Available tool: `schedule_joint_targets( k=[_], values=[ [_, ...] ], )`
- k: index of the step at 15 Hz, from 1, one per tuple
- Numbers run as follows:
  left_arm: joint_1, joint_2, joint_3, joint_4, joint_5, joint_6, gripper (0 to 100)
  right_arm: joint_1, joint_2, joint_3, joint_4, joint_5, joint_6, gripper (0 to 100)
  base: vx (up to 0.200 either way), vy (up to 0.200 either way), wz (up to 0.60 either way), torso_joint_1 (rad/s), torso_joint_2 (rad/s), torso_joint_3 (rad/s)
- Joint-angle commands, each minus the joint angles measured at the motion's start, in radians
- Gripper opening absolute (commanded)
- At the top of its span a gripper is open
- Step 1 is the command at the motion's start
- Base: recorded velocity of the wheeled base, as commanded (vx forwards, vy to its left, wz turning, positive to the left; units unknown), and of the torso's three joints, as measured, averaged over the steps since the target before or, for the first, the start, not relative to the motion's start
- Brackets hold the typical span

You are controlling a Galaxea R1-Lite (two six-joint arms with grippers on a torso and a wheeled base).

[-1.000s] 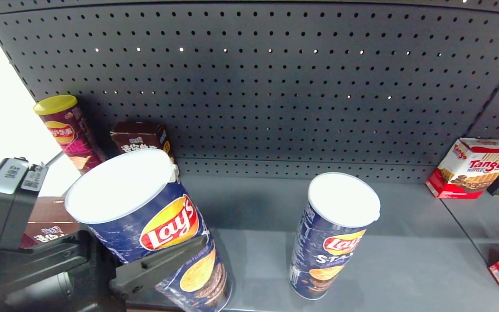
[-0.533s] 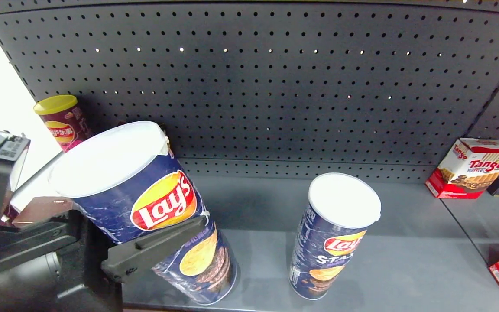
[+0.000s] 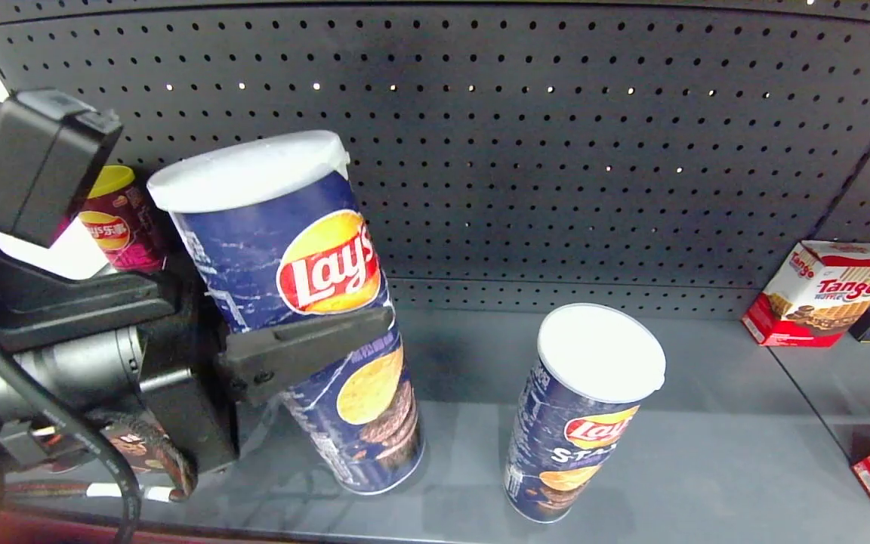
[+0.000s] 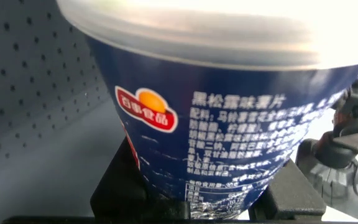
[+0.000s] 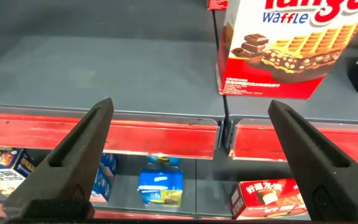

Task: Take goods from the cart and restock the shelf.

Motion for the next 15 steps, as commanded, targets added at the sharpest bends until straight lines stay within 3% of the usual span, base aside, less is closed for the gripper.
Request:
schedule_joint_targets(
  k=[1,3,8,11,13,14,15],
  values=[
    [0.001,0.036,-0.036,0.006,-0.006,0.001,0,0.000,0.000,0.000,0.000,0.000,0.000,100,0.000,0.000,0.00,0.000,0.00,0.000],
    [0.003,0.056,-0.062,0.054,-0.018,0.005,0,0.000,0.000,0.000,0.000,0.000,0.000,100,0.000,0.000,0.00,0.000,0.00,0.000],
    [0.046,0.180,-0.143,0.064,-0.043,0.010,0,0.000,0.000,0.000,0.000,0.000,0.000,100,0.000,0.000,0.00,0.000,0.00,0.000],
    [0.073,0.376,-0.271,0.060,-0.047,0.090,0,0.000,0.000,0.000,0.000,0.001,0.000,100,0.000,0.000,0.00,0.000,0.00,0.000],
    [0.070,0.462,-0.358,0.063,-0.052,0.110,0,0.000,0.000,0.000,0.000,0.000,0.000,100,0.000,0.000,0.00,0.000,0.00,0.000],
    [0.070,0.462,-0.358,0.063,-0.052,0.110,0,0.000,0.000,0.000,0.000,0.000,0.000,100,0.000,0.000,0.00,0.000,0.00,0.000],
    [0.069,0.560,-0.467,0.064,-0.047,0.124,0,0.000,0.000,0.000,0.000,0.000,0.000,100,0.000,0.000,0.00,0.000,0.00,0.000]
  ],
)
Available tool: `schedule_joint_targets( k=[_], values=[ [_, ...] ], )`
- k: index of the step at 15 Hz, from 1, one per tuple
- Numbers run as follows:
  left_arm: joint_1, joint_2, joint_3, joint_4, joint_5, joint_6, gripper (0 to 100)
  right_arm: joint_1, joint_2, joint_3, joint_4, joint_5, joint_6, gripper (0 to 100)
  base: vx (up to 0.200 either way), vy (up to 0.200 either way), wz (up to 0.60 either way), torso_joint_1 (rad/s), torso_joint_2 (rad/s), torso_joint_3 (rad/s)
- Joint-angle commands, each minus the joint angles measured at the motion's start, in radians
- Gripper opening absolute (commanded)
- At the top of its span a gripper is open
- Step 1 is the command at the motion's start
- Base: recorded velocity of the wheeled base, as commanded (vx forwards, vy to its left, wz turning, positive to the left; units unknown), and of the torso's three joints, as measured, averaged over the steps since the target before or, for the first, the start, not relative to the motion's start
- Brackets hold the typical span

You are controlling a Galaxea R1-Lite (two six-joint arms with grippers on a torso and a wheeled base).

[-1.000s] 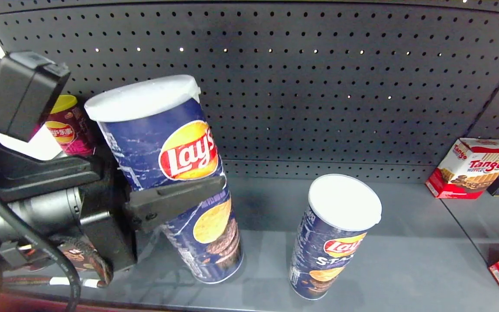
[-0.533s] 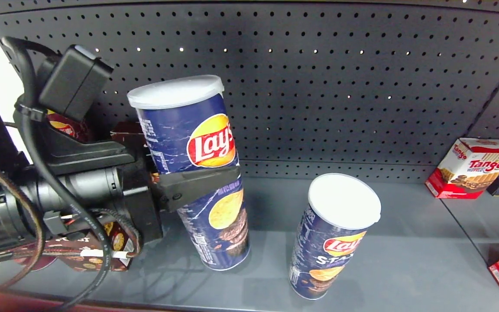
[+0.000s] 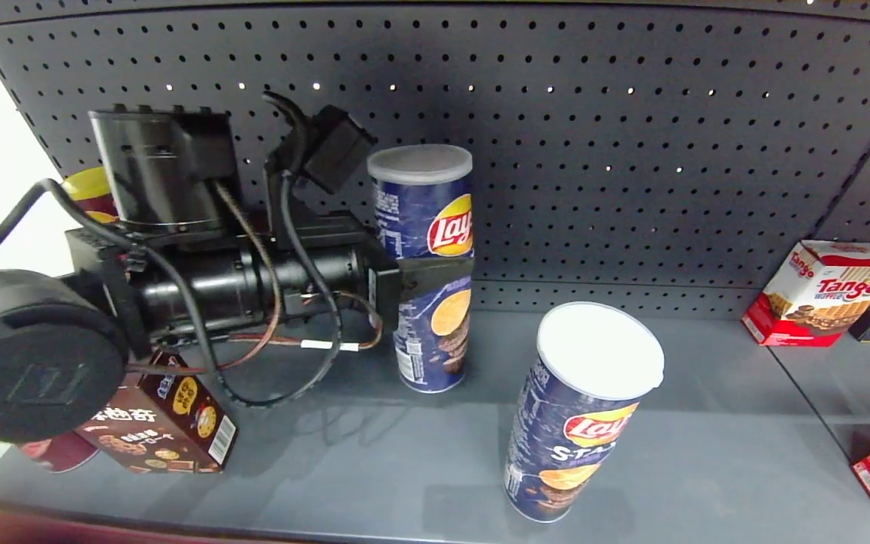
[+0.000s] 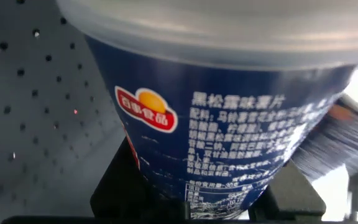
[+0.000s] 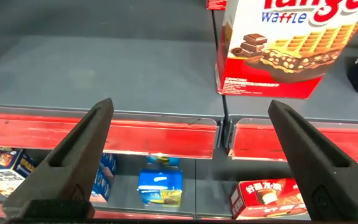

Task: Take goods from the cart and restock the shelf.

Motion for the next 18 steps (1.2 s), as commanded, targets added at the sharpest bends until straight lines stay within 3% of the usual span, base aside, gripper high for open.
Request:
schedule_joint_targets(
  k=[1,3,9,18],
  values=[
    [0.002,0.180,-0.148,-0.004,0.003,0.026,0,0.001,0.000,0.000,0.000,0.000,-0.001,100,0.000,0.000,0.00,0.000,0.00,0.000],
    [0.000,0.252,-0.235,0.003,0.003,0.054,0,0.001,0.000,0.000,0.000,0.000,-0.001,100,0.000,0.000,0.00,0.000,0.00,0.000],
    [-0.027,0.383,-0.346,-0.008,0.006,0.056,0,0.001,0.000,0.000,0.000,0.002,-0.001,100,0.000,0.000,0.00,0.000,0.00,0.000],
    [-0.043,0.401,-0.355,-0.063,0.006,0.056,0,0.001,0.000,0.000,0.000,0.000,-0.001,100,0.000,0.000,0.00,0.000,0.00,0.000]
  ],
)
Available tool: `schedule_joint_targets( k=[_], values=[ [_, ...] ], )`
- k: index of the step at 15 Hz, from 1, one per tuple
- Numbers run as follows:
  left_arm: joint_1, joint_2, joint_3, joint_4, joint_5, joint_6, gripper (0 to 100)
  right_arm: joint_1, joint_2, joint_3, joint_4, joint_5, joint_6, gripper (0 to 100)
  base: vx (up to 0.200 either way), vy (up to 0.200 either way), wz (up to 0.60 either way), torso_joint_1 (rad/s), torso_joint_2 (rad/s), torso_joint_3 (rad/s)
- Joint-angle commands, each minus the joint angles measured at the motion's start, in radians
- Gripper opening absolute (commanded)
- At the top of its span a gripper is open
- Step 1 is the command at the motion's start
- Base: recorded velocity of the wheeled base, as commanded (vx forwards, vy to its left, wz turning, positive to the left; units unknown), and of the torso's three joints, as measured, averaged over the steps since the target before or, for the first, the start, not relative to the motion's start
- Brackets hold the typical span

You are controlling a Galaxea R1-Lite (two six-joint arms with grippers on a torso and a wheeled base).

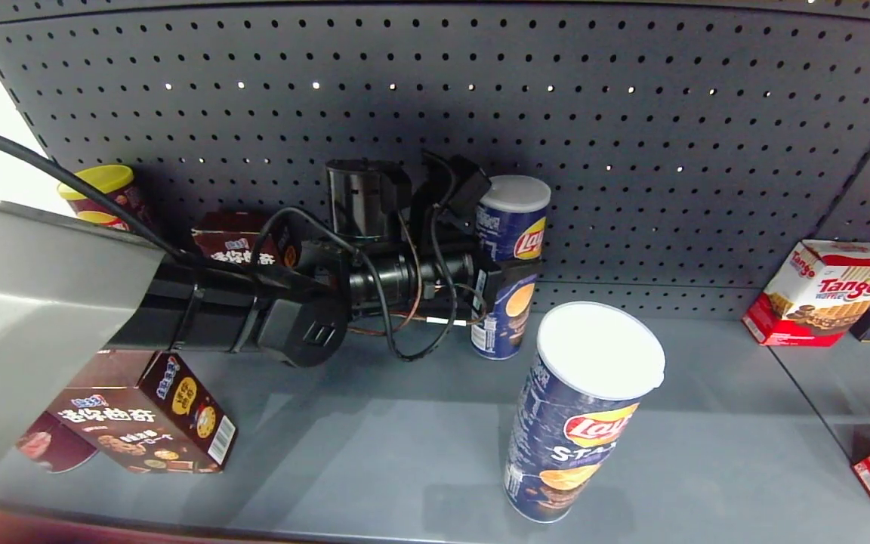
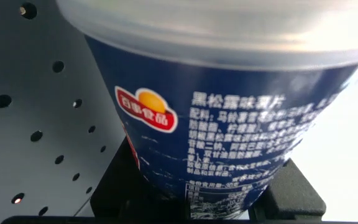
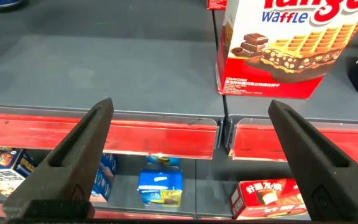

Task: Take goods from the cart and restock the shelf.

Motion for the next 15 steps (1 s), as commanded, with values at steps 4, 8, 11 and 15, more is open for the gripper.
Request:
schedule_joint_targets(
  k=[4,8,11,15],
  values=[
    [-0.017,-0.002,0.021,-0.047,0.000,0.000,0,0.001,0.000,0.000,0.000,0.000,-0.001,100,0.000,0.000,0.00,0.000,0.00,0.000],
    [-0.023,-0.001,0.069,-0.093,0.002,0.000,0,0.001,0.000,0.000,0.000,0.000,-0.001,100,0.000,0.000,0.00,0.000,0.00,0.000],
    [-0.037,-0.002,0.133,-0.149,0.005,0.002,100,0.001,0.000,0.000,0.000,0.000,-0.001,100,0.000,0.000,0.00,0.000,0.00,0.000],
    [-0.037,-0.010,0.181,-0.176,0.020,0.002,100,0.001,0.000,0.000,0.000,0.000,-0.001,100,0.000,0.000,0.00,0.000,0.00,0.000]
  ],
)
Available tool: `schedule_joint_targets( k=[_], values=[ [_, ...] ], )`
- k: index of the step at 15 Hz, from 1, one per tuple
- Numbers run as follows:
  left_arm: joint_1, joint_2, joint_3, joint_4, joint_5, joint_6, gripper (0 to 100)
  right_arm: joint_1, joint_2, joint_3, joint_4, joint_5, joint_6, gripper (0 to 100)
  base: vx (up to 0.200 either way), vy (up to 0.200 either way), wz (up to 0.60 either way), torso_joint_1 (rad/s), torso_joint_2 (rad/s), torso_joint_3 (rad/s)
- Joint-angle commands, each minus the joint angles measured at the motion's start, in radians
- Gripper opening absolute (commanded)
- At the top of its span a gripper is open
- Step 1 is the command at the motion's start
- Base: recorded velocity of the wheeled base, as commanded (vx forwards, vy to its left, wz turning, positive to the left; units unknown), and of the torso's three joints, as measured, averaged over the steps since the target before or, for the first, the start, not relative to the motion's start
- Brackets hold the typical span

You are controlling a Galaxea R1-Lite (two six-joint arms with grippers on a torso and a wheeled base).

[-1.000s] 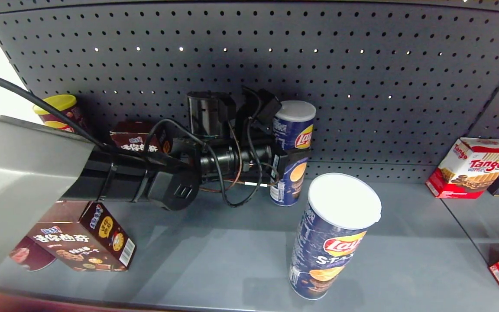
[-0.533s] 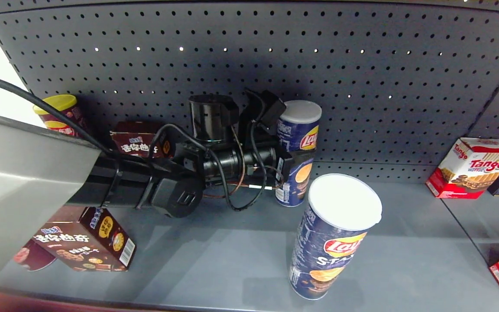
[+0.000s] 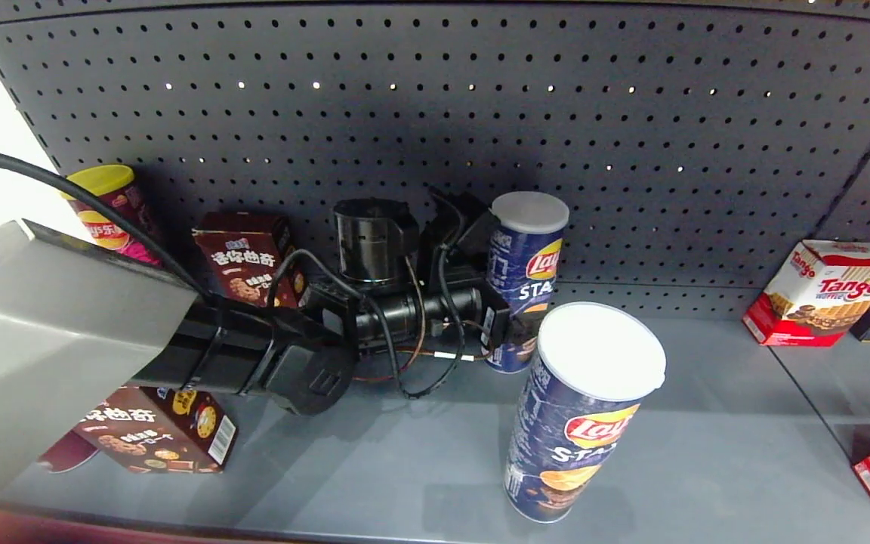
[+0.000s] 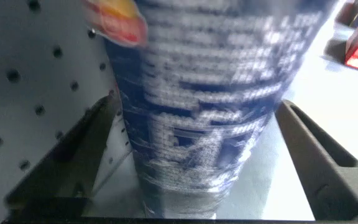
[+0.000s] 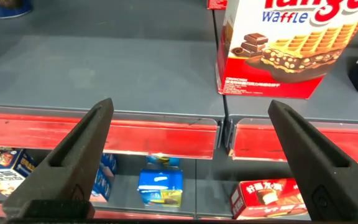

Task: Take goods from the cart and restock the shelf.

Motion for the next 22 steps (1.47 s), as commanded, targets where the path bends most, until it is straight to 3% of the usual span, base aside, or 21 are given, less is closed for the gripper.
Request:
schedule_joint_targets(
  k=[1,6,10,12,15,22],
  values=[
    [0.000,-0.017,0.020,-0.003,0.012,0.000,100,0.000,0.000,0.000,0.000,0.001,0.000,100,0.000,0.000,0.00,0.000,0.00,0.000],
    [0.009,-0.112,0.174,-0.091,0.029,0.005,100,0.000,0.000,0.000,0.000,0.000,0.000,100,0.000,0.000,0.00,0.000,0.00,0.000],
    [0.010,-0.155,0.296,-0.145,0.054,0.051,100,0.000,0.000,0.000,0.000,0.000,0.000,100,0.000,0.000,0.00,0.000,0.00,0.000],
    [0.012,-0.156,0.304,-0.145,0.055,0.057,100,0.000,0.000,0.000,0.000,0.000,0.000,100,0.000,0.000,0.00,0.000,0.00,0.000],
    [0.004,-0.153,0.296,-0.143,0.159,0.060,100,0.000,0.000,0.000,0.000,0.000,0.000,100,0.000,0.000,0.00,0.000,0.00,0.000],
    [0.003,-0.147,0.296,-0.137,0.264,0.059,100,0.000,0.000,0.000,0.000,0.000,0.000,100,0.000,0.000,0.00,0.000,0.00,0.000]
  ],
)
